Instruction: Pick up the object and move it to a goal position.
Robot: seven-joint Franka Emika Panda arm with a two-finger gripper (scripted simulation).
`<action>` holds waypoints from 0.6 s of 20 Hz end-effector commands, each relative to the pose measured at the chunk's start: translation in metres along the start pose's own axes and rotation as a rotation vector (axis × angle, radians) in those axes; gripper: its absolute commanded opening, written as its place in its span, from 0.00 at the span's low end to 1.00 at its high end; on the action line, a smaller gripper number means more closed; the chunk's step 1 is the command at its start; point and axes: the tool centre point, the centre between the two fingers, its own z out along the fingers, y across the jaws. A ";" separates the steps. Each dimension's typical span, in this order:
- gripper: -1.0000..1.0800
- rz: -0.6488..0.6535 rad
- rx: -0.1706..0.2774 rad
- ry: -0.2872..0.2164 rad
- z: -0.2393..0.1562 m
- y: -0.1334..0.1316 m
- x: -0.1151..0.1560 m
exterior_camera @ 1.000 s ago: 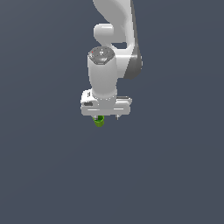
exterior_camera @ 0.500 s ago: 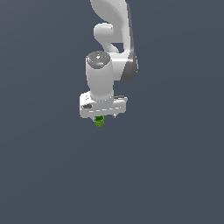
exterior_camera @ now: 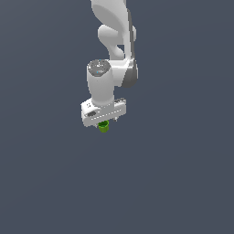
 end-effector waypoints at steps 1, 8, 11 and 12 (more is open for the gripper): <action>0.96 -0.062 -0.001 -0.001 0.006 0.001 -0.007; 0.96 -0.230 -0.001 -0.003 0.023 0.004 -0.026; 0.96 -0.294 0.000 -0.003 0.030 0.005 -0.033; 0.96 -0.313 0.000 -0.003 0.031 0.005 -0.035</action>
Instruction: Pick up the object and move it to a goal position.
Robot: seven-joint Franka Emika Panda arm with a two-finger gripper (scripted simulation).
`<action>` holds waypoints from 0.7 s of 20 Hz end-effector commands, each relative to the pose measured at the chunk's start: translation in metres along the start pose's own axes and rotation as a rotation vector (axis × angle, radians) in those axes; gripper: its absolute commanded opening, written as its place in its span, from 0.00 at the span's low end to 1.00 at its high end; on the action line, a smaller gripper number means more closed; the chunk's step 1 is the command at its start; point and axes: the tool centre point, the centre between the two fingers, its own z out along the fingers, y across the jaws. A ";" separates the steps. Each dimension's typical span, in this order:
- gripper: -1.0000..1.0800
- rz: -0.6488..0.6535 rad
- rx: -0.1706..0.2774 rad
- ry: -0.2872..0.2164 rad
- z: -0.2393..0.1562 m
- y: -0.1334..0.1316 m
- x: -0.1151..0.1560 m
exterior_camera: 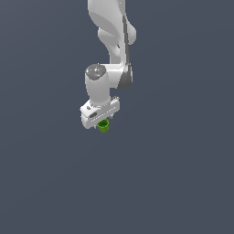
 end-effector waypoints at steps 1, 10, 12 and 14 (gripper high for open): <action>0.96 -0.050 0.000 0.000 0.005 -0.001 -0.005; 0.96 -0.156 0.001 0.000 0.014 -0.004 -0.017; 0.96 -0.165 0.001 0.000 0.015 -0.005 -0.018; 0.96 -0.170 0.001 0.000 0.016 -0.005 -0.019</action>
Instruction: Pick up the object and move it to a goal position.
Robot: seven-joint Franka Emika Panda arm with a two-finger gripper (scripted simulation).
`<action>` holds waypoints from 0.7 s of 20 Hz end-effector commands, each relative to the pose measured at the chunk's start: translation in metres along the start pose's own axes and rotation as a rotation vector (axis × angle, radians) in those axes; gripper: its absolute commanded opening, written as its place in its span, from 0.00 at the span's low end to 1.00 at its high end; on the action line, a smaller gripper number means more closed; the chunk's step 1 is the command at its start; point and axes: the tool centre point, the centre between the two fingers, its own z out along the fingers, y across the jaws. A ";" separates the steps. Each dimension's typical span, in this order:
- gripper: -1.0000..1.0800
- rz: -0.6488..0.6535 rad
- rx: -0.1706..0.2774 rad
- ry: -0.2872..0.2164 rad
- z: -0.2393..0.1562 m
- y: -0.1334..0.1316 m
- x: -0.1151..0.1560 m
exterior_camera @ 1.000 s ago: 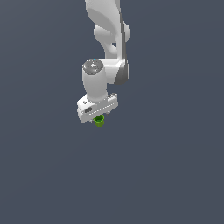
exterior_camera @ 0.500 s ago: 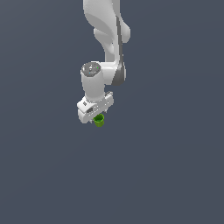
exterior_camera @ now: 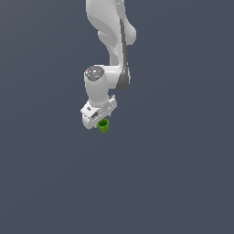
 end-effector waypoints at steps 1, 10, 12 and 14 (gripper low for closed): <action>0.96 -0.007 0.000 0.000 0.000 0.000 0.000; 0.96 -0.004 0.000 0.000 0.021 -0.001 -0.001; 0.96 -0.005 0.000 0.000 0.032 -0.001 -0.001; 0.96 -0.006 0.000 0.000 0.040 -0.001 -0.001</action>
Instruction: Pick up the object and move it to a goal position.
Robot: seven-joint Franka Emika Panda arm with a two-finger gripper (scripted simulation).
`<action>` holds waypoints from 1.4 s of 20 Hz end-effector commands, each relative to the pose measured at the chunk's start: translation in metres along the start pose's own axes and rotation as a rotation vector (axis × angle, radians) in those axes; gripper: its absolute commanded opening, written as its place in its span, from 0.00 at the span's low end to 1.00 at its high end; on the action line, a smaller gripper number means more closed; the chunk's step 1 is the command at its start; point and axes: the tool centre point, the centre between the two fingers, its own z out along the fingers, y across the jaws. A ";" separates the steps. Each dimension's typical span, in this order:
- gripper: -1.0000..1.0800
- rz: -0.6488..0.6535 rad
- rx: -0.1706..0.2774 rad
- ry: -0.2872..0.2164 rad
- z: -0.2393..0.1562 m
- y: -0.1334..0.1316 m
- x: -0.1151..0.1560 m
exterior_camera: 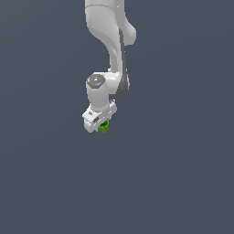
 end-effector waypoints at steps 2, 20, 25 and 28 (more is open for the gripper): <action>0.96 -0.001 0.000 0.000 0.013 0.000 0.000; 0.00 -0.001 -0.002 0.001 0.014 0.000 0.002; 0.00 -0.001 -0.002 0.001 0.000 -0.007 0.011; 0.00 -0.001 -0.003 0.000 -0.014 -0.015 0.021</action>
